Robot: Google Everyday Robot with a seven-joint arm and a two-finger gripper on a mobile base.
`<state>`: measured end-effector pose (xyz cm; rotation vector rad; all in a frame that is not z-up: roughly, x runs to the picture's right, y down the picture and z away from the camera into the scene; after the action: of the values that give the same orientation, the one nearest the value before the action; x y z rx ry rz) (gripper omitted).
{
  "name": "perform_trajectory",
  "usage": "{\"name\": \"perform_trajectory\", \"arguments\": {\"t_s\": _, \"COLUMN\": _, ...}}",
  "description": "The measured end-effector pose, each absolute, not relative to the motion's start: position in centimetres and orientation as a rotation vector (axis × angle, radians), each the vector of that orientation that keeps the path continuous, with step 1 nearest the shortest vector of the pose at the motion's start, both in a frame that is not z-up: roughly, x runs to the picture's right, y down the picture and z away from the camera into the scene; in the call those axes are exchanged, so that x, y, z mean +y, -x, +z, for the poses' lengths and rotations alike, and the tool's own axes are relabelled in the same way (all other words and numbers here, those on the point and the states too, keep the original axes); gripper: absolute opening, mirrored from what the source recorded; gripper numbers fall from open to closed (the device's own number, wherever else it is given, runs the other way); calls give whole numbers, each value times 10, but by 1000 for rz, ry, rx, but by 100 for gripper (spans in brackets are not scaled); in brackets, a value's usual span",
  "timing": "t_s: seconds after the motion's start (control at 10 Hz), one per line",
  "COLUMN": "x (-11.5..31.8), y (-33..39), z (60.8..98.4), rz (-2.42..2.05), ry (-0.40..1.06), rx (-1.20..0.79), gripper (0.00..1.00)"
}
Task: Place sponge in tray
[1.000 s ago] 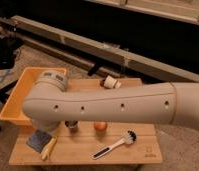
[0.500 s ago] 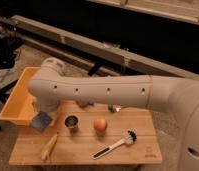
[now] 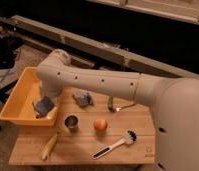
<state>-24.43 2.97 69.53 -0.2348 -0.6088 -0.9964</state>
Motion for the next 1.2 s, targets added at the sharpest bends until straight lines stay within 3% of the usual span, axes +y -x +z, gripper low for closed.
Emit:
{"name": "perform_trajectory", "arguments": {"t_s": 0.4, "x": 8, "y": 294, "z": 709, "rz": -1037, "ry": 211, "rx": -602, "gripper": 3}}
{"name": "perform_trajectory", "arguments": {"t_s": 0.9, "x": -9, "y": 318, "z": 742, "rz": -1085, "ry": 253, "rx": -521, "gripper": 52}}
{"name": "perform_trajectory", "arguments": {"t_s": 1.0, "x": -16, "y": 309, "z": 755, "rz": -1087, "ry": 287, "rx": -488, "gripper": 72}}
{"name": "perform_trajectory", "arguments": {"t_s": 1.2, "x": -17, "y": 297, "z": 755, "rz": -1092, "ry": 293, "rx": -491, "gripper": 80}}
